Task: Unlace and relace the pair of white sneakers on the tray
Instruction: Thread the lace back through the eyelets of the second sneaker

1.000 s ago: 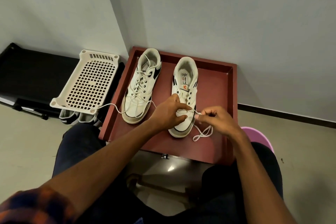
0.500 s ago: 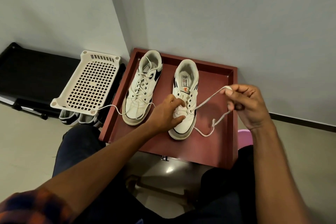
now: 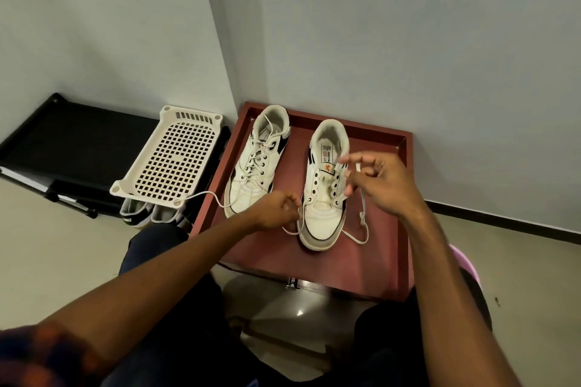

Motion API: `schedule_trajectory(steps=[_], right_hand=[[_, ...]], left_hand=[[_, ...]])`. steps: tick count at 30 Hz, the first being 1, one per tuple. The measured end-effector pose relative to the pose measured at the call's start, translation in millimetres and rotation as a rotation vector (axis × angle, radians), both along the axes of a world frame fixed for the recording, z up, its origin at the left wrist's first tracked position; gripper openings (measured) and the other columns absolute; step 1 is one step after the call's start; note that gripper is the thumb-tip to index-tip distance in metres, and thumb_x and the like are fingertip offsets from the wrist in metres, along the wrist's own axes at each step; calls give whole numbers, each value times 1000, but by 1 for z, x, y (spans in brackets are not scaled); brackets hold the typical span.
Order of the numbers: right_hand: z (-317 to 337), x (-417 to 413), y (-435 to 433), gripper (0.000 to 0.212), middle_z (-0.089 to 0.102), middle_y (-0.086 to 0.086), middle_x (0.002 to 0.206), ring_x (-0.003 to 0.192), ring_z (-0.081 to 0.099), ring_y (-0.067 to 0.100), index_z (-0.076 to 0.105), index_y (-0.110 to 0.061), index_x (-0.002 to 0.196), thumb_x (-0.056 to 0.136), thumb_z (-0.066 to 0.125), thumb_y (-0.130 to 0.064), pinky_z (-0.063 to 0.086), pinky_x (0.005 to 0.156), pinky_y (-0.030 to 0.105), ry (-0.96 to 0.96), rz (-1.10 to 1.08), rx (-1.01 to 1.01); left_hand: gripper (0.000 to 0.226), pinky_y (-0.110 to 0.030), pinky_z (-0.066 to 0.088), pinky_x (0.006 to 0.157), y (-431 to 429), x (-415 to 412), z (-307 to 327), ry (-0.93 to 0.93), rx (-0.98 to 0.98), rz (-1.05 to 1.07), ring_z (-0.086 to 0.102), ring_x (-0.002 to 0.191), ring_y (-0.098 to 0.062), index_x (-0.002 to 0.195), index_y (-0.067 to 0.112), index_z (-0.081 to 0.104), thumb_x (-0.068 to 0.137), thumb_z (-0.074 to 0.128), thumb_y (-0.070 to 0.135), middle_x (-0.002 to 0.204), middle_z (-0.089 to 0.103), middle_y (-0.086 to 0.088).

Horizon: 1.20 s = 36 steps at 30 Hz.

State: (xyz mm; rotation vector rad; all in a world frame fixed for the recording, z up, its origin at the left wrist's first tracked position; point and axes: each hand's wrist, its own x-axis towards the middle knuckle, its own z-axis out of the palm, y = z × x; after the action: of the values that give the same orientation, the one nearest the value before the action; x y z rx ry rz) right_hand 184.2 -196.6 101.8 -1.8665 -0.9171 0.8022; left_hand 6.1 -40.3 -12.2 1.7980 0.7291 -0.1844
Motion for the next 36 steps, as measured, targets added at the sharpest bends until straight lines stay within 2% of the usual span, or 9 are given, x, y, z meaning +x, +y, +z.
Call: schedule_trajectory(steps=[2, 4, 6, 10, 14, 20, 25, 32, 36], right_hand=[[-11, 3, -2, 17, 73, 3, 63, 62, 70, 35, 77, -27, 99, 94, 67, -15, 54, 65, 39, -98, 41, -183], [-16, 4, -8, 18, 75, -9, 71, 81, 74, 20, 78, -34, 94, 94, 64, -22, 57, 83, 35, -328, 122, -487], [-20, -2, -16, 22, 77, -11, 99, 99, 71, 17, 77, -39, 105, 94, 64, -26, 50, 83, 29, -519, 117, -668], [-32, -24, -17, 35, 66, 2, 125, 115, 63, 24, 66, -40, 131, 97, 63, -40, 52, 88, 36, -692, -73, -499], [-61, -63, -6, 62, 67, 7, 125, 117, 60, 32, 39, -38, 153, 95, 60, -46, 49, 93, 41, -600, 59, -483], [-92, -91, 2, 65, 65, 7, 124, 109, 63, 35, 18, -47, 159, 102, 50, -40, 49, 89, 45, -634, 117, -454], [-95, -101, 5, 59, 63, 5, 128, 105, 65, 35, 26, -46, 157, 101, 42, -38, 50, 82, 42, -703, 92, -463], [-93, -95, 8, 60, 68, 8, 121, 107, 65, 34, 36, -42, 154, 95, 48, -41, 51, 86, 41, -682, 73, -466], [-96, -93, 4, 58, 70, 8, 120, 107, 66, 35, 40, -45, 151, 94, 49, -42, 52, 87, 41, -687, 42, -451]], left_hand=[[22, -30, 48, 68, -1, 4, -2, -11, -13, 33, 57, 67, -13, 103, 12, 61, 88, 74, 24, 74, 60, -1], [24, -31, 49, 67, -3, 10, -4, 6, 14, 52, 59, 68, -14, 96, 16, 60, 89, 73, 35, 75, 61, 1], [23, -33, 51, 69, -7, 13, -7, 25, 103, 76, 60, 67, -14, 87, 19, 59, 91, 69, 39, 73, 62, 3], [20, -27, 48, 58, -14, 18, -3, 17, 36, 140, 54, 58, -15, 79, 18, 55, 98, 60, 26, 64, 54, 2], [22, -26, 39, 53, -14, 16, 5, -50, -31, 154, 49, 49, -6, 76, 19, 59, 97, 57, 16, 63, 59, 4], [22, -27, 34, 49, -7, -1, 3, -88, -119, 237, 47, 55, -19, 76, 16, 61, 97, 53, 11, 63, 61, -6], [22, -27, 35, 50, -8, -7, 3, -92, -142, 220, 44, 46, -12, 78, 12, 61, 98, 53, 10, 64, 62, -7], [20, -26, 50, 63, 16, -17, 28, -75, -64, 131, 60, 60, -11, 76, 8, 63, 92, 55, 1, 70, 65, -8], [22, -23, 35, 51, 36, -36, 43, -14, -13, 58, 46, 49, -12, 75, 8, 63, 94, 54, 3, 65, 64, -8]])
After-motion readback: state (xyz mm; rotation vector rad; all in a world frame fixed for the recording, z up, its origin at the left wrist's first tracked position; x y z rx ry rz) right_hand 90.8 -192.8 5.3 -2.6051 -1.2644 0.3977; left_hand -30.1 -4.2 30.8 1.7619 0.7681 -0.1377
